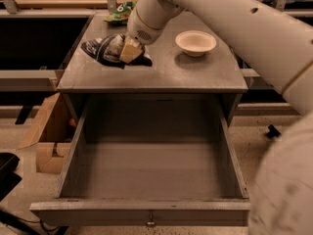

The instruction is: Place blue chip bag into top drawer

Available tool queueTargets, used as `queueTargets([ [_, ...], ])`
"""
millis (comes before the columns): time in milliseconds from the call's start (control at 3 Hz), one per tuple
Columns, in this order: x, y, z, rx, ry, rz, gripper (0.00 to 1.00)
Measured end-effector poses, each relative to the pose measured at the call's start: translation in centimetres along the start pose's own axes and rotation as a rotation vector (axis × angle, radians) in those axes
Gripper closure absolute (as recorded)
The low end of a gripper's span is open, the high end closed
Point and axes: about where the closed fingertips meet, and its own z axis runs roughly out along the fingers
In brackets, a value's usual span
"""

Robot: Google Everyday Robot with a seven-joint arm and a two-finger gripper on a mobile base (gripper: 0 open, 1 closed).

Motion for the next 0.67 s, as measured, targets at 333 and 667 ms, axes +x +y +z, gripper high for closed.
queueTargets([
  [333, -0.2, 5.6, -4.3, -0.008, -0.004, 0.048, 1.0],
  [667, 0.6, 12.0, -5.1, -0.049, -0.055, 0.109, 1.0],
])
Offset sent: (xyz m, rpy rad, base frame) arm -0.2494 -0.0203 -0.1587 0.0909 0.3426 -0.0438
